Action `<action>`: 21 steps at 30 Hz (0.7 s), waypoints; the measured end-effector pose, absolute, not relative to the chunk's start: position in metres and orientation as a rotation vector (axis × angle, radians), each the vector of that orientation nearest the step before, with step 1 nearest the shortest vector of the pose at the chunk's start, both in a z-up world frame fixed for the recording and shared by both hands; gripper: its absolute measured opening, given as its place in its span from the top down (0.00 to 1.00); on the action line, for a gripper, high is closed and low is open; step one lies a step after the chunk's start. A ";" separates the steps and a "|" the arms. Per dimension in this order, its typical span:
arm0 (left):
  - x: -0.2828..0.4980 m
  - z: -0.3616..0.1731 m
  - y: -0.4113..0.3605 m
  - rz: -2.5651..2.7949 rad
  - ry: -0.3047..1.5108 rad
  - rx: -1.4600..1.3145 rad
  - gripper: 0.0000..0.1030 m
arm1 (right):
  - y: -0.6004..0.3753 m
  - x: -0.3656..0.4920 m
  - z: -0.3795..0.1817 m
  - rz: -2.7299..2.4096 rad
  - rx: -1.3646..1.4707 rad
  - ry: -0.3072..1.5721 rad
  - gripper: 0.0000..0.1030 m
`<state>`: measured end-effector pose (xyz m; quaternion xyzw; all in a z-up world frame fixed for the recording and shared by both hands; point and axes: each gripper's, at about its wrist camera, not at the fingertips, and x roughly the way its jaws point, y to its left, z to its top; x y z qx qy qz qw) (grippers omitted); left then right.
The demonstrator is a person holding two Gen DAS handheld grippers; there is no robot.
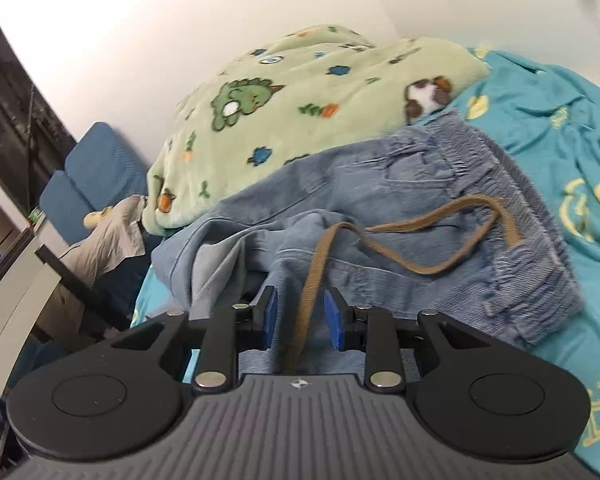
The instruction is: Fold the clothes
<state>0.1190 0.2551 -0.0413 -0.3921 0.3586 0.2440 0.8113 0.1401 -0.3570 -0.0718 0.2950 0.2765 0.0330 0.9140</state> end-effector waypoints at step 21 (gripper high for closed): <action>0.080 0.029 0.149 0.284 0.659 -0.524 0.65 | -0.410 0.114 -0.057 -0.012 0.752 0.559 0.71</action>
